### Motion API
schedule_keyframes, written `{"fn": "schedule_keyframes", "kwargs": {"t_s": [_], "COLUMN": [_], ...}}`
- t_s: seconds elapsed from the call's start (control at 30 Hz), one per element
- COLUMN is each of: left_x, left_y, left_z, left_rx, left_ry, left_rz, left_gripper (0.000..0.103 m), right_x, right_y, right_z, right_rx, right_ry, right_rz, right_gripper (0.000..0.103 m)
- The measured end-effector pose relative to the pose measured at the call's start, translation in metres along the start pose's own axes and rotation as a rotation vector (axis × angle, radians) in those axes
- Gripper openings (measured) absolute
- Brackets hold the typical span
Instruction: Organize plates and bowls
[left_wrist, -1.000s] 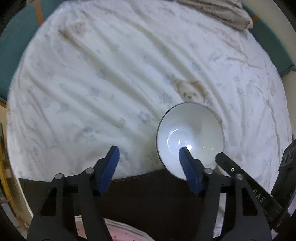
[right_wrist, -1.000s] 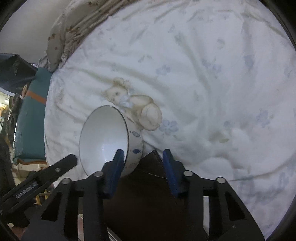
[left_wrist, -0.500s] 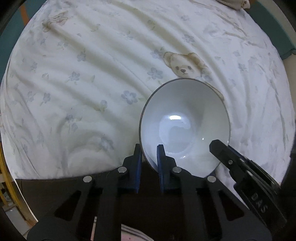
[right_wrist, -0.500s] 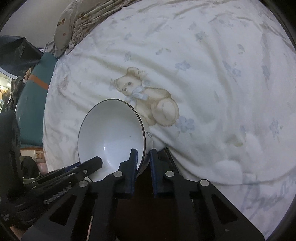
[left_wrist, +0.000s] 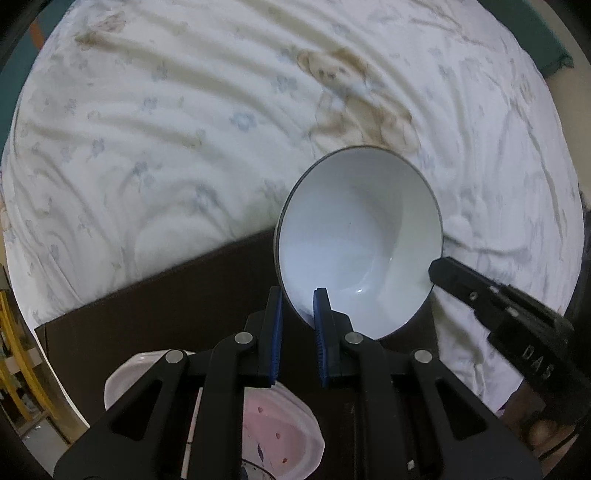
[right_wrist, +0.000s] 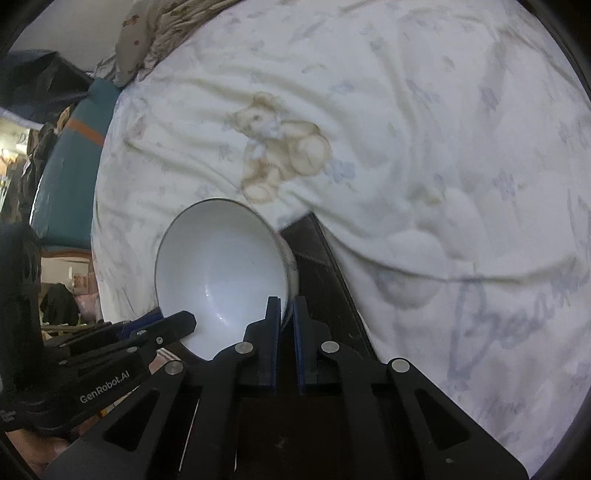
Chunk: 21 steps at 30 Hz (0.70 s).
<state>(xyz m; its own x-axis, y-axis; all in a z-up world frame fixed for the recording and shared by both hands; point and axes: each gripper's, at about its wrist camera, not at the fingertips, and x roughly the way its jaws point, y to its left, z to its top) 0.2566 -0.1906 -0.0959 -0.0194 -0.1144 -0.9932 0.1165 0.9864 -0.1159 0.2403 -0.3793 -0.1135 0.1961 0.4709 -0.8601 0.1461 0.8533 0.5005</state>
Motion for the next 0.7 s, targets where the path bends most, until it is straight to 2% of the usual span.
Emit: {"fn": "schedule_keyframes", "kwargs": {"t_s": [0.03, 0.1, 0.2, 0.33, 0.5, 0.7], "left_x": [0.001, 0.000, -0.003, 0.003, 0.009, 0.018], "left_y": [-0.001, -0.002, -0.004, 0.000, 0.011, 0.015], "left_z": [0.000, 0.001, 0.008, 0.023, 0.039, 0.054], "left_rx": [0.002, 0.003, -0.006, -0.024, -0.049, -0.043], "left_ry": [0.002, -0.008, -0.040, -0.044, -0.073, -0.088], "left_rz": [0.006, 0.011, 0.029, 0.046, 0.064, 0.038], "left_gripper": [0.014, 0.014, 0.014, 0.014, 0.014, 0.014], "right_x": [0.000, -0.001, -0.002, 0.002, 0.014, 0.026], "right_y": [-0.003, -0.008, -0.004, 0.002, 0.004, 0.005], "right_z": [-0.001, -0.002, 0.000, 0.005, 0.012, 0.018], "right_rx": [0.008, 0.029, 0.020, 0.016, 0.018, 0.002], "right_ry": [0.003, 0.006, -0.004, 0.002, 0.011, 0.015], "right_rz": [0.020, 0.034, 0.048, 0.047, 0.022, 0.000], "right_gripper": [0.014, 0.017, 0.018, 0.018, 0.018, 0.018]}}
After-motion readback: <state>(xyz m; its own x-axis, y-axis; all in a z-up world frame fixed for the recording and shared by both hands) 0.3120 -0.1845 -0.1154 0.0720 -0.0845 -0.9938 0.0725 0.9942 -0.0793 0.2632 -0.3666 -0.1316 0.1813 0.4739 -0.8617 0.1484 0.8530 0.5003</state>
